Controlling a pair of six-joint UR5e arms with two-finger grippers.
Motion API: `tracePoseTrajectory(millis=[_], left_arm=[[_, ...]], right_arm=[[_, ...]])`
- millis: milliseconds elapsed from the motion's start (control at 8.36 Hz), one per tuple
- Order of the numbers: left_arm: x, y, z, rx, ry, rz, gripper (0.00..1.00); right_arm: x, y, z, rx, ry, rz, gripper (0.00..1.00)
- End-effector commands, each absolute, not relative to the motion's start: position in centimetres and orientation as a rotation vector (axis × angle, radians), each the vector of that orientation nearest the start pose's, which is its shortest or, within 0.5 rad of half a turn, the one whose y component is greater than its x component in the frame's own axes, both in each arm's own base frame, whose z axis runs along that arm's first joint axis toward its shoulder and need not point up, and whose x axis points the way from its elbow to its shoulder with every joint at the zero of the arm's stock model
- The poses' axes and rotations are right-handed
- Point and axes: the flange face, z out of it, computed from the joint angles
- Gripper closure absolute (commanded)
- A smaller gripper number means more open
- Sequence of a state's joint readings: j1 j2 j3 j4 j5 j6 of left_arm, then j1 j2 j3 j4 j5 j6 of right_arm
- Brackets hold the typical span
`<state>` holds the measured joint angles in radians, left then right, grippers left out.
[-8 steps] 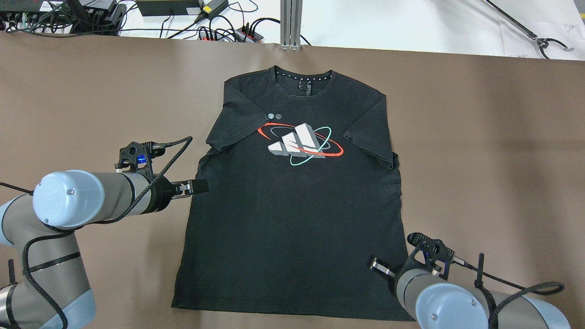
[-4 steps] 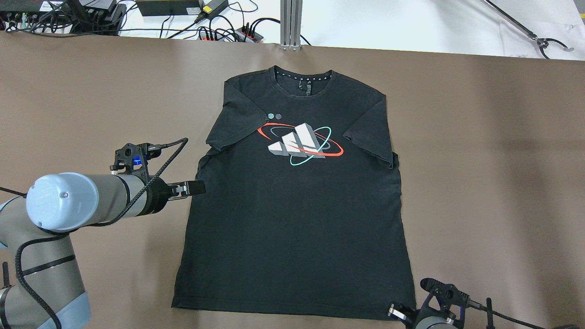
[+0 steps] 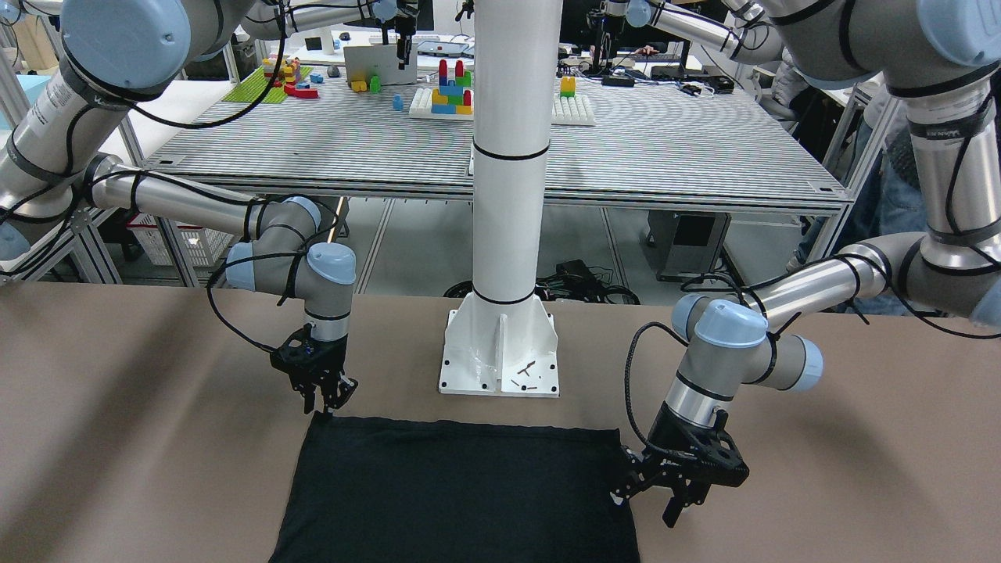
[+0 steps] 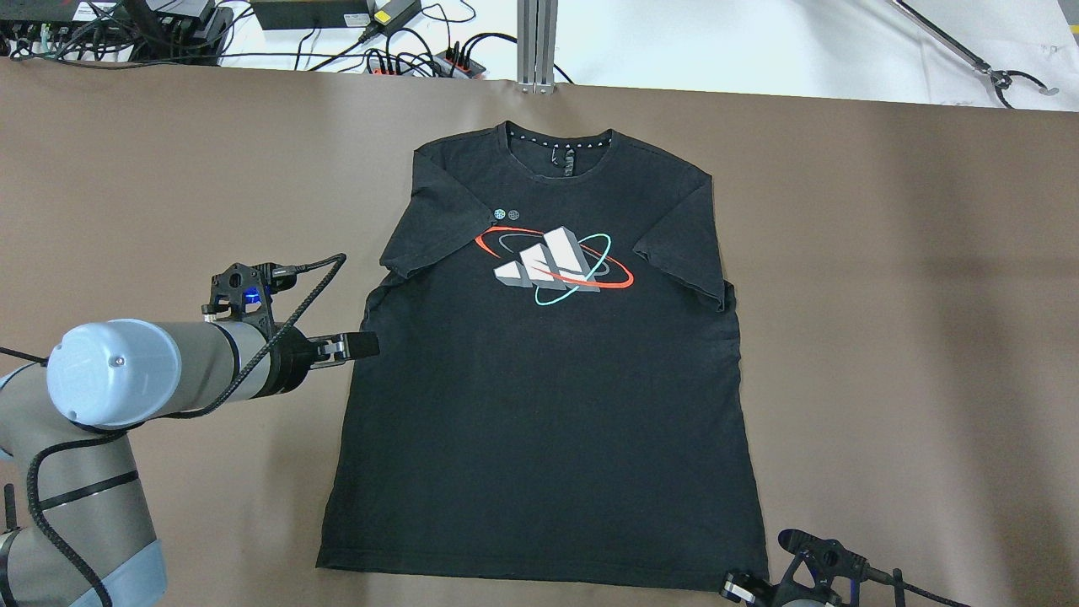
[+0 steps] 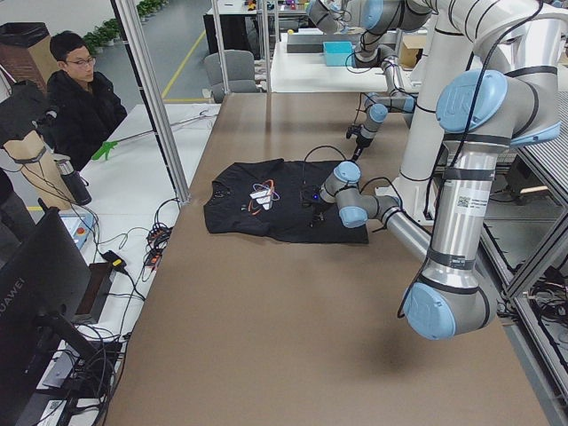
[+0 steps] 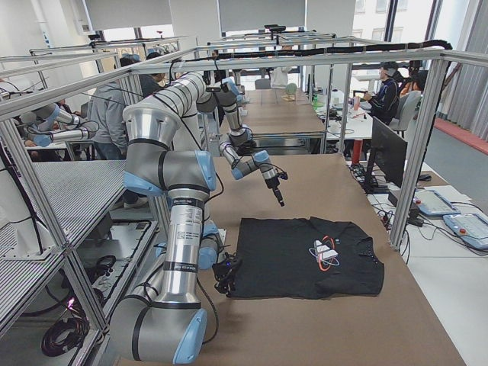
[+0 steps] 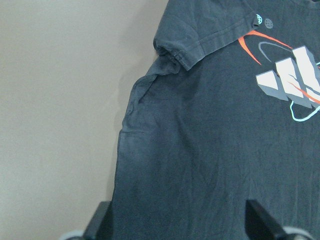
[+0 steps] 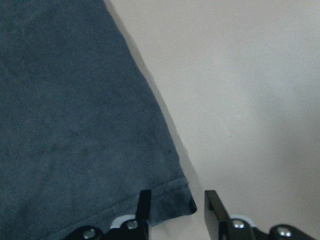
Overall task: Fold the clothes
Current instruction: 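Move the left gripper to one hem corner while the right moves to the other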
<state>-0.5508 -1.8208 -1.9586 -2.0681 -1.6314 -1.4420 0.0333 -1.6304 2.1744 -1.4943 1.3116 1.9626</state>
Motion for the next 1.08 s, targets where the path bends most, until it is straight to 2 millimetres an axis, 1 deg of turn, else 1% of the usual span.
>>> tracePoseTrajectory(millis=[0,120,239,359,478,598,718,837,957], left_arm=[[40.4,-39.8,29.3,0.329,1.092,-0.342,0.07],[40.5,-39.7,29.4,0.328,1.091,-0.34,0.07],[40.8,-39.6,29.4,0.326,1.09,-0.337,0.07],[40.7,-39.5,29.4,0.325,1.092,-0.335,0.07],[41.2,-37.4,30.8,0.267,1.086,-0.356,0.07],[41.4,-34.2,31.0,0.179,1.108,-0.415,0.07],[42.0,-29.7,33.0,0.119,1.083,-0.462,0.08],[43.5,-25.6,33.3,0.118,1.083,-0.476,0.13],[45.2,-22.7,33.4,0.09,1.089,-0.493,0.21]], right_arm=[[-44.2,-17.3,40.4,0.14,-0.659,0.485,0.72],[-44.1,-17.4,40.4,0.141,-0.659,0.485,0.98],[-44.1,-17.4,40.4,0.143,-0.66,0.481,1.0],[-44.1,-17.4,40.3,0.142,-0.662,0.481,1.0],[-43.7,-17.4,39.5,0.138,-0.678,0.484,1.0],[-43.0,-17.3,38.5,0.129,-0.697,0.483,1.0],[-42.7,-17.3,37.8,0.122,-0.712,0.484,1.0],[-42.7,-17.2,37.9,0.121,-0.71,0.481,1.0],[-42.8,-17.2,37.8,0.122,-0.712,0.481,1.0]])
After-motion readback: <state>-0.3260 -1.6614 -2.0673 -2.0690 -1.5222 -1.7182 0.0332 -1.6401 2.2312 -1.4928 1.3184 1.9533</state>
